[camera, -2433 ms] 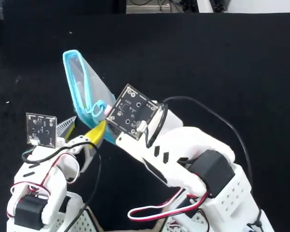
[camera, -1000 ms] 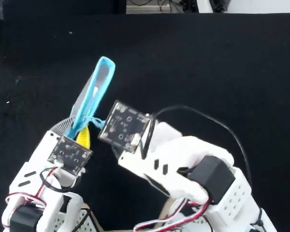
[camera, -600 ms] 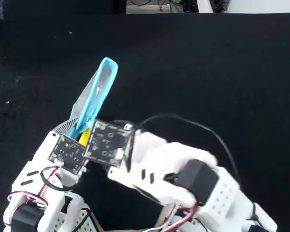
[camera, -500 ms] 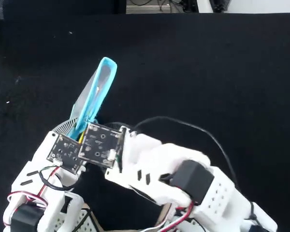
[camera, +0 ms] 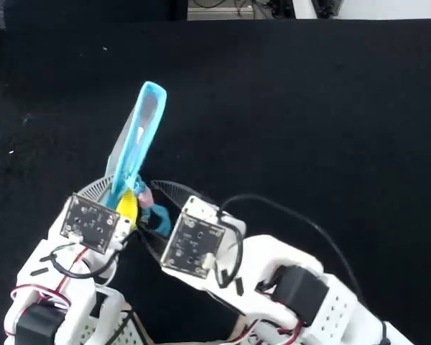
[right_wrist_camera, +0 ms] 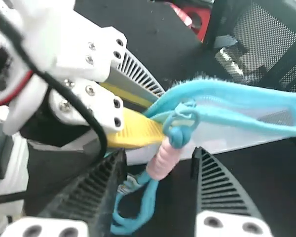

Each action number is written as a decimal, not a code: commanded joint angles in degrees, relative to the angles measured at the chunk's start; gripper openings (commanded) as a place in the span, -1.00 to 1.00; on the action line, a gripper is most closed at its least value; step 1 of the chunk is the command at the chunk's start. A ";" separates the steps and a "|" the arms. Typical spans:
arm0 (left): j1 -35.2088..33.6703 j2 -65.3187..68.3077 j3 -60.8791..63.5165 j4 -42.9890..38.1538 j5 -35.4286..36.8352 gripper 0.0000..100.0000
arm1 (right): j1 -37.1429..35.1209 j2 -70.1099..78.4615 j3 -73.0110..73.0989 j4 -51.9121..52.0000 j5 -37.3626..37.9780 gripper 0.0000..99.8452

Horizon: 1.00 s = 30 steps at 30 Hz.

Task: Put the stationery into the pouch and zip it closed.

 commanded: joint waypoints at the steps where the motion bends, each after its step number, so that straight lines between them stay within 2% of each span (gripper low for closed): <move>1: 7.08 0.18 -0.22 0.26 3.25 -0.94 | -0.70 -2.59 1.19 -4.48 -0.44 -0.58; 4: 9.63 0.18 -0.22 0.35 3.60 -0.94 | 0.44 -3.65 1.98 -4.66 -0.44 -0.58; 8: 9.89 0.18 0.66 0.44 3.43 -0.94 | 5.89 -4.97 2.07 -4.57 -0.44 -0.58; 12: 10.24 0.18 2.15 0.35 3.25 -0.94 | 8.26 -7.60 2.07 -3.96 -0.44 -0.58; 17: 10.33 0.18 1.89 0.26 3.16 -0.94 | 8.00 -11.12 0.84 0.00 -0.88 -0.58; 21: 10.33 0.18 1.80 0.00 3.25 -0.94 | 8.00 -10.59 2.86 -0.79 -4.92 -0.58; 25: 10.33 0.18 1.80 0.00 3.43 -0.94 | 7.91 -9.63 5.58 -3.96 -5.27 -0.58; 30: 10.33 0.18 1.98 0.00 3.43 -0.94 | 3.69 -10.07 4.44 -1.85 -5.27 -0.58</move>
